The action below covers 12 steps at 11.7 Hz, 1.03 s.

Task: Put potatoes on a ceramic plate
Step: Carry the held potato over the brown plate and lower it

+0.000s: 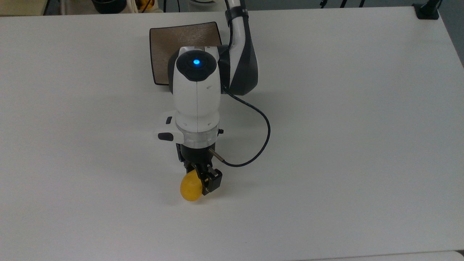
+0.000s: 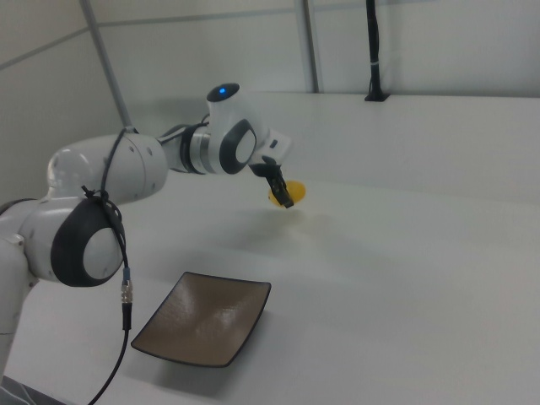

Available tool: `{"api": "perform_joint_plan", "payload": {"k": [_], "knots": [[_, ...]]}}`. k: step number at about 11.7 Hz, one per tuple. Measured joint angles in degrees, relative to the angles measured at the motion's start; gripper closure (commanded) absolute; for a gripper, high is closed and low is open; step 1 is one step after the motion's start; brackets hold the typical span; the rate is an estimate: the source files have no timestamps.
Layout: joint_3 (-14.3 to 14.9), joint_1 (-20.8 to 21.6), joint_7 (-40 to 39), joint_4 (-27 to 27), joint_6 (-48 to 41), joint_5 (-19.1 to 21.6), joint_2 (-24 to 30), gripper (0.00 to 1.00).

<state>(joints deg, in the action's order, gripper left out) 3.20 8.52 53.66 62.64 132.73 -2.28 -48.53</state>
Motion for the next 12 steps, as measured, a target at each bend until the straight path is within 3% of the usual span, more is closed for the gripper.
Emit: {"api": "perform_joint_plan", "payload": {"k": [3,5,9,12], "knots": [[0.0,-0.1,-3.58,6.97,-2.17,0.01,11.03,0.73],[-0.07,-0.07,-8.55,11.95,-9.94,0.05,20.01,0.71],[-0.98,0.14,-22.64,24.18,-22.75,0.18,36.95,0.71],[-2.87,0.32,-36.05,32.97,-31.38,0.3,46.45,0.71]]}}
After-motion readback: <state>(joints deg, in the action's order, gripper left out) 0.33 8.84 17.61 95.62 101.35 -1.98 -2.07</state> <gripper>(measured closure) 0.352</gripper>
